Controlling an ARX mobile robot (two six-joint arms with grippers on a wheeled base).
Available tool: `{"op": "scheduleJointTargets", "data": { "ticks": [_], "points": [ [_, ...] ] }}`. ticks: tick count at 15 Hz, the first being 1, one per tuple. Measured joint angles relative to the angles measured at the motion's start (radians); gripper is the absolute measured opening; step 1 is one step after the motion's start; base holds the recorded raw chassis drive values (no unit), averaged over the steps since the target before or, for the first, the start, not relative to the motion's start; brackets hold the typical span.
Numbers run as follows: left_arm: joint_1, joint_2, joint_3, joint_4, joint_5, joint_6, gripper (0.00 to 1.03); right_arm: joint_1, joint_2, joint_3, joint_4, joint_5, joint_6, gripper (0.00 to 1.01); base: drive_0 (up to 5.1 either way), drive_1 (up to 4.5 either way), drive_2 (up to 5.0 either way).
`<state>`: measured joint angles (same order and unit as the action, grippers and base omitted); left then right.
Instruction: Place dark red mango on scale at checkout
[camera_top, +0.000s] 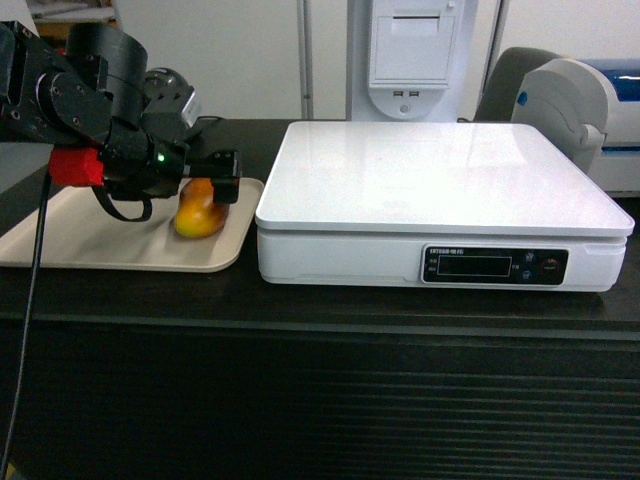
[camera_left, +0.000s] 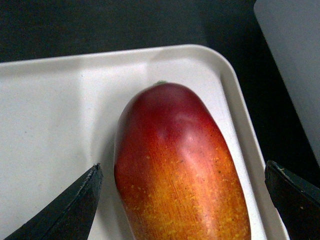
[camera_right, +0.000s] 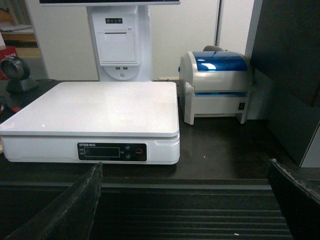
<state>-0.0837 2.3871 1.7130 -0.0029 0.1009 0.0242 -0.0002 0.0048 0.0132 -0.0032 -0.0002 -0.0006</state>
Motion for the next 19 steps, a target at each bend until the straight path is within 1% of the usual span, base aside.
{"op": "scheduleJointTargets", "data": {
  "ticks": [6,7,8,10,11,13,15,16,18,19],
  "points": [
    [-0.007,0.044,0.019,-0.038,0.002,0.008,0.98,0.000,0.000,0.000,0.000,0.000,0.000,0.98,0.0,0.00,0.0],
    [-0.007,0.043,0.016,-0.022,-0.003,0.015,0.69,0.000,0.000,0.000,0.000,0.000,0.000,0.98,0.0,0.00,0.0],
    [-0.002,0.030,-0.010,-0.002,-0.022,0.038,0.60,0.000,0.000,0.000,0.000,0.000,0.000,0.98,0.0,0.00,0.0],
    [0.000,-0.002,-0.047,0.015,-0.034,0.053,0.60,0.000,0.000,0.000,0.000,0.000,0.000,0.98,0.0,0.00,0.0],
    [-0.001,-0.041,-0.068,0.026,-0.049,0.058,0.60,0.000,0.000,0.000,0.000,0.000,0.000,0.98,0.0,0.00,0.0],
    [-0.008,-0.116,-0.072,0.047,-0.054,0.059,0.59,0.000,0.000,0.000,0.000,0.000,0.000,0.98,0.0,0.00,0.0],
    [-0.047,-0.208,-0.072,0.064,-0.052,0.053,0.59,0.000,0.000,0.000,0.000,0.000,0.000,0.98,0.0,0.00,0.0],
    [-0.079,-0.239,-0.071,0.066,-0.049,0.047,0.59,0.000,0.000,0.000,0.000,0.000,0.000,0.98,0.0,0.00,0.0],
    [-0.172,-0.254,-0.062,0.060,-0.044,0.029,0.59,0.000,0.000,0.000,0.000,0.000,0.000,0.98,0.0,0.00,0.0],
    [-0.224,-0.246,-0.061,0.052,-0.050,0.029,0.59,0.000,0.000,0.000,0.000,0.000,0.000,0.98,0.0,0.00,0.0]
  ]
}}
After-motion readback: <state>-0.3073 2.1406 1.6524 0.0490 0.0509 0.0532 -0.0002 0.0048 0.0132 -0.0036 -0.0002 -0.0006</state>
